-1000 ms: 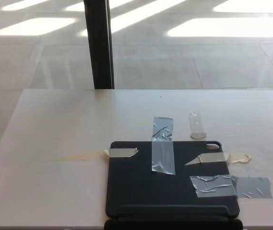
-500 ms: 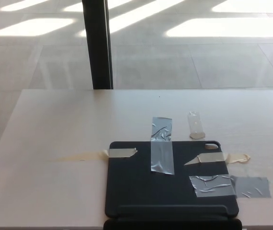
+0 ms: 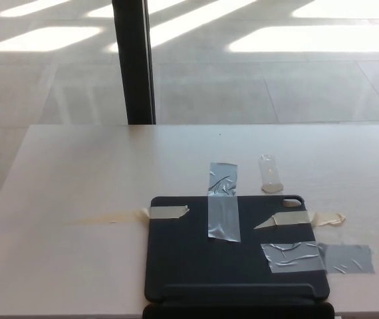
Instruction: The robot uses its right hand to open a folded tablet cover kept in the middle of the desk
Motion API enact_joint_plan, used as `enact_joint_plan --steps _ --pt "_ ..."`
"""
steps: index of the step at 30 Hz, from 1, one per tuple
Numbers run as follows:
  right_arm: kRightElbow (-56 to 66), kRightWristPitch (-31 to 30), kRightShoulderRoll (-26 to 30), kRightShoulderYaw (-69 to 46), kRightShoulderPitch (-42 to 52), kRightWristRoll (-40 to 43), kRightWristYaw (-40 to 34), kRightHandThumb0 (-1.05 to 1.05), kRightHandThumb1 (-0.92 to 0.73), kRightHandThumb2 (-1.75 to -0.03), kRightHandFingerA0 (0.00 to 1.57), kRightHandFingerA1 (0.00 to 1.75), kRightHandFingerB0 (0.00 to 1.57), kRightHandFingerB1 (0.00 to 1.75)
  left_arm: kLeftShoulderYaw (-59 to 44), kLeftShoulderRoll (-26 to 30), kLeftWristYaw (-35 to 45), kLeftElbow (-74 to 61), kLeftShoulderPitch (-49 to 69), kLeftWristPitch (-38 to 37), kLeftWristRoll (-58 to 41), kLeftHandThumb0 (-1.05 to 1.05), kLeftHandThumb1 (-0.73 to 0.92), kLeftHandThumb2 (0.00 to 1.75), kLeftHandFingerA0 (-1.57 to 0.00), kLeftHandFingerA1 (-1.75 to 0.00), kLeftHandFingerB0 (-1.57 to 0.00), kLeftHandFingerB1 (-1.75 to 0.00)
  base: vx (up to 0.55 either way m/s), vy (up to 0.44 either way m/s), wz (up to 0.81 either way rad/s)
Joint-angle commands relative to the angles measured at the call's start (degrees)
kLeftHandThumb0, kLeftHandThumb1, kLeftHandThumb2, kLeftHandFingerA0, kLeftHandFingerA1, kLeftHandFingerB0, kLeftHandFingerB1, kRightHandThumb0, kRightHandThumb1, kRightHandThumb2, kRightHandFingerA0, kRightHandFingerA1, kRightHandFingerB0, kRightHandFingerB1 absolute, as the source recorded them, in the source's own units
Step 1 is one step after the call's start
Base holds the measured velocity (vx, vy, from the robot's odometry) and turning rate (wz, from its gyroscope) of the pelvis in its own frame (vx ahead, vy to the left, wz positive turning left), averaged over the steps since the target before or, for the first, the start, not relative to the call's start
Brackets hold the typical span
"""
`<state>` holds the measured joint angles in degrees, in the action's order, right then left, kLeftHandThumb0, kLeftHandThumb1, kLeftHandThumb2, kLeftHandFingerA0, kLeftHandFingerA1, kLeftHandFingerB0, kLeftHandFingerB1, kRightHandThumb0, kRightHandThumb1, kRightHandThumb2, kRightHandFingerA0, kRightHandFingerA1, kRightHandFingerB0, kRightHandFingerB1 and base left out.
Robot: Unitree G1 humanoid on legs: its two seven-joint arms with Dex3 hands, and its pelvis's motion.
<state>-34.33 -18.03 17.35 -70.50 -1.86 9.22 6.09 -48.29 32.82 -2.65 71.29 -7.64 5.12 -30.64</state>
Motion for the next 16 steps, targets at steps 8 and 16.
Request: enact_joint_plan --steps 8,16 --pt "-6.9 9.8 -0.9 0.4 -1.2 9.6 -8.3 -0.61 -0.50 -0.55 0.65 0.72 0.56 0.57 0.0 -0.1 0.7 0.1 0.3 -1.4 -0.7 -0.61 0.33 0.85 -0.64 -0.85 -0.59 -0.75 0.00 0.000 0.00" --pt "-13.1 13.4 1.3 5.6 0.0 10.7 -7.4 -0.55 -0.48 -0.54 0.73 0.74 0.56 0.60 -1.0 -0.3 1.6 0.3 0.9 -1.3 -1.7 -0.61 0.33 0.85 -0.56 -0.81 -0.54 -0.74 0.00 0.000 0.00"
